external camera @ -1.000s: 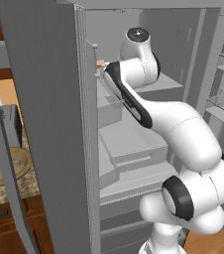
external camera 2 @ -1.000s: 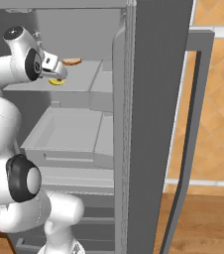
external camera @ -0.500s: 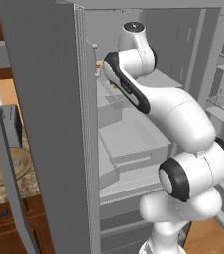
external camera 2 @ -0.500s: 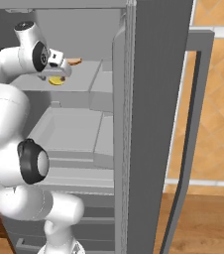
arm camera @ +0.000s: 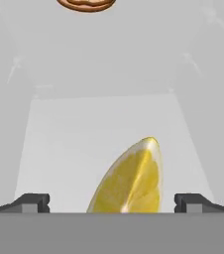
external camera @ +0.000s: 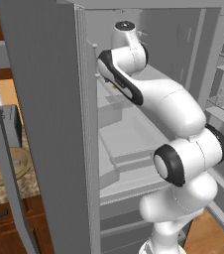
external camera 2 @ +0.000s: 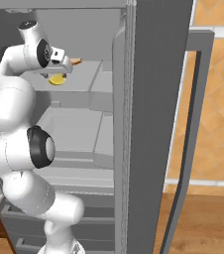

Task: Grab a lemon wedge from the fridge and one ice cube from the ice bowl, and put them in the glass of lemonade.

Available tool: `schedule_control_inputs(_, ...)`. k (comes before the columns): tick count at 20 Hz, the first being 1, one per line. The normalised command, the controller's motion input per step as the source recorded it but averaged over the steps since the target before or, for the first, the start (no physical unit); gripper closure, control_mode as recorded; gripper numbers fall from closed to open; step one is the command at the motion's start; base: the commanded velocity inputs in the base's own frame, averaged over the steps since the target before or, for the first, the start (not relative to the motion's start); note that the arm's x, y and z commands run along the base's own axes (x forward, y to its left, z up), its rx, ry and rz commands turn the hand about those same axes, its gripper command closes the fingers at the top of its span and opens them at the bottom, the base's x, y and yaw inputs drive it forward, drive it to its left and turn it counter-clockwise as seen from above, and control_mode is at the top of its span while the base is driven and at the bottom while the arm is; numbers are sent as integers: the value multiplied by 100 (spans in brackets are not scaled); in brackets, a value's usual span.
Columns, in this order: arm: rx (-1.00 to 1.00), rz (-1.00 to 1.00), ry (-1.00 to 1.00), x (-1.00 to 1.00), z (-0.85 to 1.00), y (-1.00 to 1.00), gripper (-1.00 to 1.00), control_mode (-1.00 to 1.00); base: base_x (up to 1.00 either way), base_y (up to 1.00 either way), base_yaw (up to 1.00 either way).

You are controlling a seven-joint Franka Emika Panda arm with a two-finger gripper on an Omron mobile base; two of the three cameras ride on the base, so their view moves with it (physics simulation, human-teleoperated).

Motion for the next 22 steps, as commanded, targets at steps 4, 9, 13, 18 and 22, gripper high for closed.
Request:
schedule_control_inputs(4, 0, 0, 0, -16, -7, -11, -100, -100, 0, 0, 0)
schedule_control_inputs(9, 1, -4, -3, -26, 0, -35, -100, -100, 0, 0, 0)
schedule_control_inputs(13, 0, -2, 0, 29, -11, 6, -100, -100, 0, 0, 0)
schedule_control_inputs(18, 0, 0, 1, 21, -14, 9, -100, -100, 0, 0, 0)
schedule_control_inputs(22, 0, 0, 5, 0, -37, 0, -100, -100, 0, 0, 0)
